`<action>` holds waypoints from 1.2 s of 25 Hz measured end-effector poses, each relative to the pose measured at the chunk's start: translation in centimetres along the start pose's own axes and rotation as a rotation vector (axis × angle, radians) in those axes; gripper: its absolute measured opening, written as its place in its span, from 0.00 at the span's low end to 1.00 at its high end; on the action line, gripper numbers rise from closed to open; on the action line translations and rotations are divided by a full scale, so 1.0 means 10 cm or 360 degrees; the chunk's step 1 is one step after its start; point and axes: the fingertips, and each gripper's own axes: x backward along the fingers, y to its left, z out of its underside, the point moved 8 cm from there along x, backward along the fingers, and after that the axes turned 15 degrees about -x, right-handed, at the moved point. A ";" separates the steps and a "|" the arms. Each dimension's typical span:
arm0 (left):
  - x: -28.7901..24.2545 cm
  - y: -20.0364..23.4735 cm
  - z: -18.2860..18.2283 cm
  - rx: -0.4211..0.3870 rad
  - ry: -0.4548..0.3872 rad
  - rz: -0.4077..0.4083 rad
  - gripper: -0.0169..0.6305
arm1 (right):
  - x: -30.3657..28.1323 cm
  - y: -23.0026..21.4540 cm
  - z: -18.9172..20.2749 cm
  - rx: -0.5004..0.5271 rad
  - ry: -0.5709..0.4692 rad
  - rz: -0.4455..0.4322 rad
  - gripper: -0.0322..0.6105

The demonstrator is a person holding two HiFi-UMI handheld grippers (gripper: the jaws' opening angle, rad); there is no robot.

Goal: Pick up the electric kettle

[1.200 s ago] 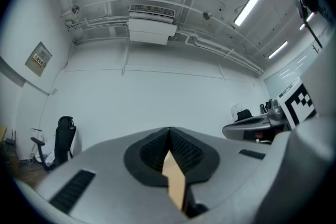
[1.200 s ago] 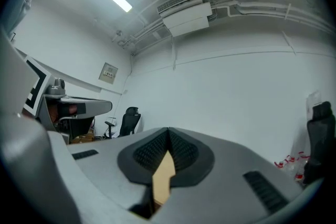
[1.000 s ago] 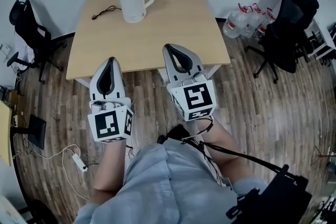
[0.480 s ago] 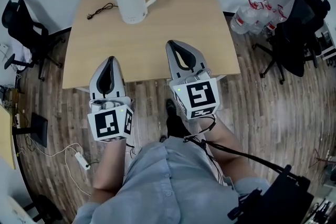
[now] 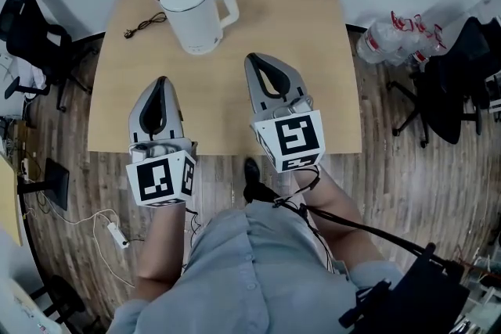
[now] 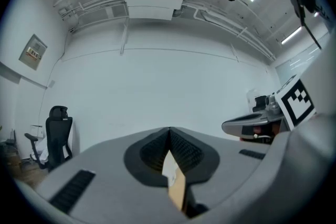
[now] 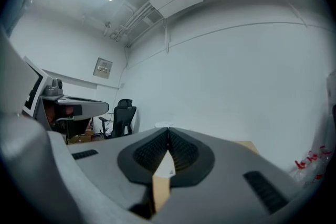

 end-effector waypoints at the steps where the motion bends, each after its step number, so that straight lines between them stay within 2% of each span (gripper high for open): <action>1: -0.09 0.00 -0.01 -0.0007 -0.0002 -0.0014 0.02 | -0.08 -0.06 -0.03 0.0001 -0.0005 -0.0015 0.05; 9: -0.53 0.09 -0.20 -0.0070 -0.0055 -0.0124 0.02 | -0.52 -0.38 -0.37 0.0025 -0.0113 -0.0100 0.05; 17: -0.75 0.26 -0.11 -0.0077 -0.0008 -0.0182 0.02 | -0.84 -0.51 -0.38 -0.0001 -0.0117 -0.0120 0.05; 27: -1.02 0.48 0.36 0.0012 0.0147 -0.0135 0.02 | -1.19 -0.60 0.06 -0.0009 0.0069 0.0027 0.05; 30: -1.10 0.56 0.56 0.0037 0.0192 -0.0123 0.02 | -1.32 -0.62 0.32 -0.0023 0.0139 0.0089 0.06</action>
